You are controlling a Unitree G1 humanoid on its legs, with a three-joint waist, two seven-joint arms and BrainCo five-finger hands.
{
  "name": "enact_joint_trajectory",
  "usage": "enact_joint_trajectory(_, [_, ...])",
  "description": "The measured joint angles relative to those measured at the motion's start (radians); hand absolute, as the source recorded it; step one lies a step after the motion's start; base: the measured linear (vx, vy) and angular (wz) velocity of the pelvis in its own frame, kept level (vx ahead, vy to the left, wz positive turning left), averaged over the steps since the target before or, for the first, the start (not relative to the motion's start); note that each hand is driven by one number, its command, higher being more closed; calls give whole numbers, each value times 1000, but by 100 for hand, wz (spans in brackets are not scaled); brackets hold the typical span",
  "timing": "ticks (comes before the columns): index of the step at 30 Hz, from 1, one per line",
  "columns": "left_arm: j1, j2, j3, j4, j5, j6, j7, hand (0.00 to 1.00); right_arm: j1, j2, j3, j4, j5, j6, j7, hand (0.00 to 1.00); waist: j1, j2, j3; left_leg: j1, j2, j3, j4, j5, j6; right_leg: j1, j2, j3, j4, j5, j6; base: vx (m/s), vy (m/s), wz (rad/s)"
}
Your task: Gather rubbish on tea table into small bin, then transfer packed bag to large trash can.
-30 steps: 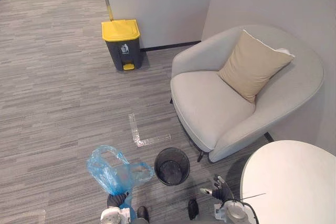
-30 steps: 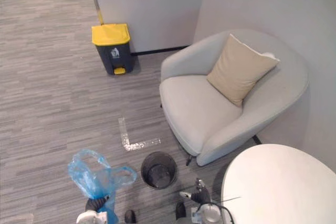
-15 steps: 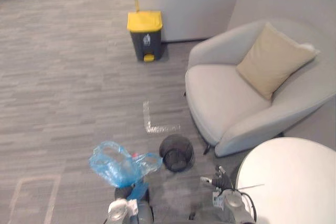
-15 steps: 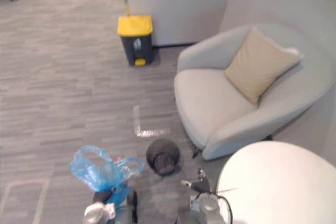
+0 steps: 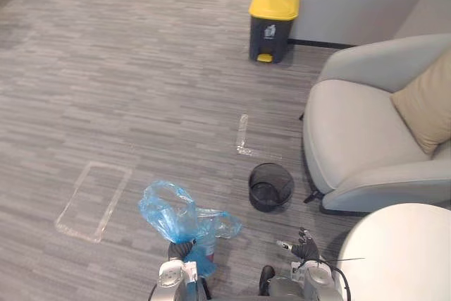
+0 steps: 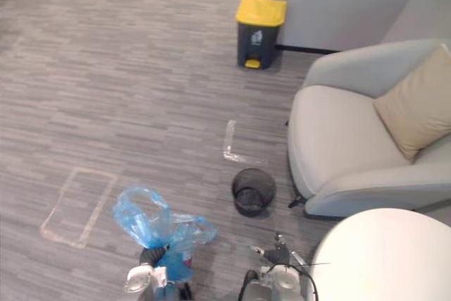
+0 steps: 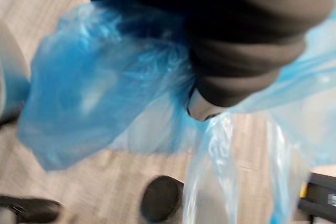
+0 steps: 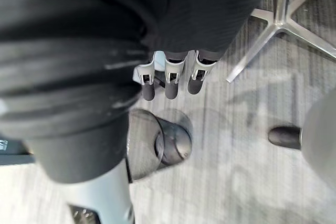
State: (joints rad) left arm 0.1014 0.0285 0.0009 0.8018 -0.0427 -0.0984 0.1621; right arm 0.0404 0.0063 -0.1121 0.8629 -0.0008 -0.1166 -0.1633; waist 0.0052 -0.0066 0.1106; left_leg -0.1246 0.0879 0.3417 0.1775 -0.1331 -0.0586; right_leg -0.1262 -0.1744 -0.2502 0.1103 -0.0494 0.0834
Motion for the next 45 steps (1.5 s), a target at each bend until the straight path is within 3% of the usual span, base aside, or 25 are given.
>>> enact_joint_trajectory(3, [10, 17, 4, 0, 0, -1, 1, 100, -5, -8, -4, 57, -1, 8, -3, 0, 2, 6, 2, -1, -28, -22, 40, -48, 25, 27, -25, -2, -3, -7, 24, 39, 171, 14])
enact_joint_trajectory(6, [21, 19, 12, 1, 0, 0, 1, 100, -5, -7, -14, 75, -1, 14, -4, 0, 2, -13, 12, -17, -72, -52, 102, -117, 49, 0, -87, -1, 133, -115, 76, 112, 159, 37])
enact_joint_trajectory(8, [26, 18, 6, 3, 0, 2, 6, 100, 8, -8, -41, 66, 0, 14, -4, 0, -9, -30, 18, -10, -94, -111, 153, -172, 70, -97, -132, 78, 449, -120, 49, 223, 131, 66])
enact_joint_trajectory(10, [28, 27, 6, 3, 0, 3, 8, 100, 6, -6, -47, 54, 0, 10, -4, 0, -16, -24, 29, 25, -85, -149, 158, -186, 82, -191, -99, 172, 643, -113, 35, 262, 83, 64])
enact_joint_trajectory(11, [28, 49, 12, 3, 0, 8, 9, 100, 8, -1, -49, 55, 0, 10, -4, 0, -14, -36, 34, 74, -60, -187, 154, -211, 77, -224, -19, 198, 696, -186, 28, 357, -26, 72])
enact_joint_trajectory(13, [23, 59, 13, 3, 0, 9, 9, 100, 11, 2, -52, 54, 0, 9, -5, 0, -18, -42, 36, 115, -53, -207, 145, -234, 73, -257, 19, 181, 677, -207, 18, 447, -78, 54])
enact_joint_trajectory(16, [-8, 47, 13, 6, 0, 17, 8, 100, 1, -8, -67, 54, 1, 7, -5, 0, -20, -33, 41, 226, -48, -219, 52, -246, 60, -339, 77, 106, 476, -158, -38, 556, -98, 31])
enact_joint_trajectory(17, [-10, 47, 12, 8, 0, 16, 6, 100, 5, -6, -72, 54, 3, 6, -4, 0, -27, -33, 40, 277, -52, -234, 15, -253, 34, -337, 111, 115, 360, -45, -88, 615, -107, 44])
enact_joint_trajectory(18, [-25, 23, 14, 24, 1, 18, 5, 100, -9, -11, -83, 44, 0, 2, -3, 0, -40, 8, 38, 302, -18, -263, 22, -247, -5, -322, 120, 83, 403, -59, -126, 614, -100, 43])
enact_joint_trajectory(19, [-27, 16, 14, 24, 1, 17, 2, 100, -12, -11, -84, 41, 0, 5, -3, 0, -38, 15, 35, 300, -8, -266, 32, -232, -29, -320, 119, 78, 417, -74, -138, 623, -115, 41])
enact_joint_trajectory(20, [-37, -7, 14, 24, 1, 17, -9, 100, -13, -10, -89, 29, 0, 8, -3, 0, -37, 22, 38, 294, -9, -271, 73, -184, -54, -301, 105, 62, 442, -109, -145, 613, -143, 41])
enact_joint_trajectory(22, [-36, -39, 14, 21, 1, 17, -13, 100, 3, -12, -87, 14, 0, 12, -2, 0, -49, 33, 37, 249, 0, -268, 240, -87, -48, -214, 105, 30, 412, -132, -151, 611, -160, 42])
enact_joint_trajectory(23, [-29, -51, 15, 5, 1, 16, -14, 100, 13, -6, -67, 10, 0, 13, -3, 0, -47, 32, 40, 168, 29, -262, 477, 46, -68, -101, 120, 26, 321, -135, -151, 582, -115, 10])
enact_joint_trajectory(24, [-18, -56, 20, -10, 1, 15, -19, 100, 16, 2, -60, 9, 1, 13, -4, 0, -34, 31, 41, 86, 73, -224, 664, 1, -51, -17, 143, 44, 247, -140, -159, 570, -86, -3])
enact_joint_trajectory(26, [-22, -59, 37, -27, 0, 16, -25, 100, 3, 17, -61, 11, 2, 15, -7, 0, -7, 23, 44, -31, 108, -175, 786, -88, -18, 73, 159, 80, 166, -143, -165, 497, 1, -35])
enact_joint_trajectory(28, [-23, -60, 50, -43, 0, 16, -32, 100, -10, 29, -62, 10, 3, 18, -8, 0, 9, 8, 53, -119, 111, -145, 758, -139, 16, 132, 153, 118, 117, -143, -165, 431, 89, -56])
enact_joint_trajectory(30, [-24, -62, 61, -44, 1, 16, -32, 100, -26, 42, -68, 8, 2, 21, -12, 0, 23, 1, 59, -184, 103, -139, 609, -168, 5, 173, 133, 159, 110, -145, -162, 437, 194, -85])
enact_joint_trajectory(32, [-20, -81, 59, -53, 1, 14, -30, 100, -17, 46, -81, -23, 2, 20, -14, 0, 47, 17, 47, -200, 56, -265, 232, -72, -39, 205, 101, 260, 120, -215, -69, 377, 309, -114])
enact_joint_trajectory(33, [-20, -82, 54, -48, 1, 14, -30, 100, -19, 37, -81, -18, 2, 20, -14, 0, 52, 22, 45, -199, 61, -273, 222, 20, -73, 205, 101, 283, 124, -236, -49, 362, 369, -88])
enact_joint_trajectory(34, [-29, -65, 61, -20, 1, 19, -27, 100, -24, 55, -71, -5, 2, 29, -12, 0, 43, -11, 38, -186, 30, -235, 250, -18, -50, 210, 54, 327, 139, -268, -25, 348, 340, -63])
enact_joint_trajectory(37, [-49, -61, 61, -19, 1, 18, -26, 100, -11, 56, -66, -6, 1, 31, -11, 0, 41, -36, 29, -147, 16, -164, 283, -99, -21, 147, 31, 412, 279, -249, -20, 369, 301, -70])
enact_joint_trajectory(41, [-13, -48, 35, -20, 0, 24, -8, 100, 2, 59, -69, -3, 0, 35, -11, 0, 27, -41, 29, 57, 20, -31, 197, -155, 17, -55, 16, 405, 744, -114, 153, 392, 169, -81])
enact_joint_trajectory(42, [-21, -42, 30, -17, 0, 24, -7, 100, 2, 55, -76, 14, 0, 36, -11, 0, 11, -37, 31, 121, 23, -22, 143, -157, 15, -130, 17, 327, 838, -161, 83, 429, 74, -29])
enact_joint_trajectory(43, [-25, -40, 30, -15, 0, 24, -6, 100, 2, 55, -77, 17, -1, 37, -11, 0, 4, -34, 32, 139, 26, -18, 127, -156, 14, -151, 18, 298, 848, -170, 70, 382, 11, -28])
enact_joint_trajectory(45, [-68, -19, 20, 36, -1, 23, -6, 100, -21, 51, -86, 28, -2, 37, -12, 0, -6, -24, 38, 247, 52, 18, 46, -152, 8, -250, 44, 120, 737, -230, -30, 422, -47, -35])
